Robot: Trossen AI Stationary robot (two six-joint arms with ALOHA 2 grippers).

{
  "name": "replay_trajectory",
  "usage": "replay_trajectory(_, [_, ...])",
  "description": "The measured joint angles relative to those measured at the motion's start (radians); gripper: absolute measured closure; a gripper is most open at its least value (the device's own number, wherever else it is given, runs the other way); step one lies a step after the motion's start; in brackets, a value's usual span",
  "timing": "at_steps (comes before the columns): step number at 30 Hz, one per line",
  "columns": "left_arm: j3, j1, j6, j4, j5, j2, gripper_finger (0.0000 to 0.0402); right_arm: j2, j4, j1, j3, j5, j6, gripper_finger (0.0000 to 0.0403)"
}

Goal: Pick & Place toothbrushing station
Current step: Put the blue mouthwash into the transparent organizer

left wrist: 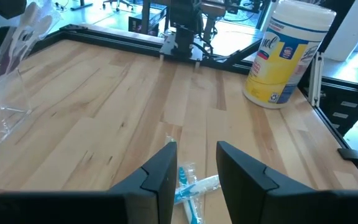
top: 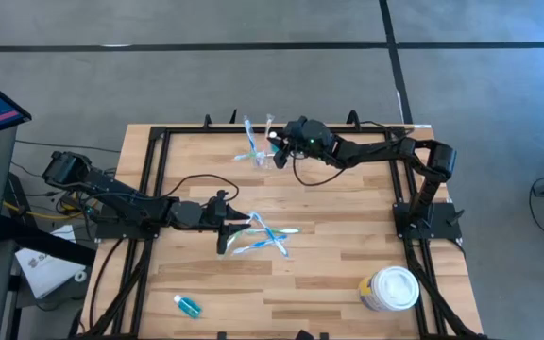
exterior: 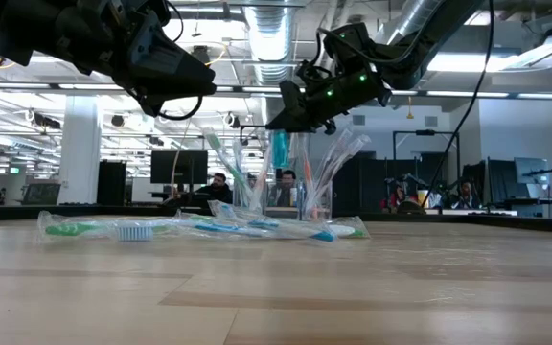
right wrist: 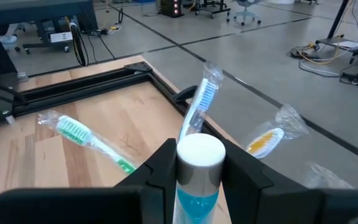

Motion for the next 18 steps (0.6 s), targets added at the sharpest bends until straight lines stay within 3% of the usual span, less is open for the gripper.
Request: replay_trajectory(18, [0.0,0.0,0.0,0.007,0.003,0.0,0.0296,0.001,0.016,-0.004,0.0,0.033,0.023,0.0316])
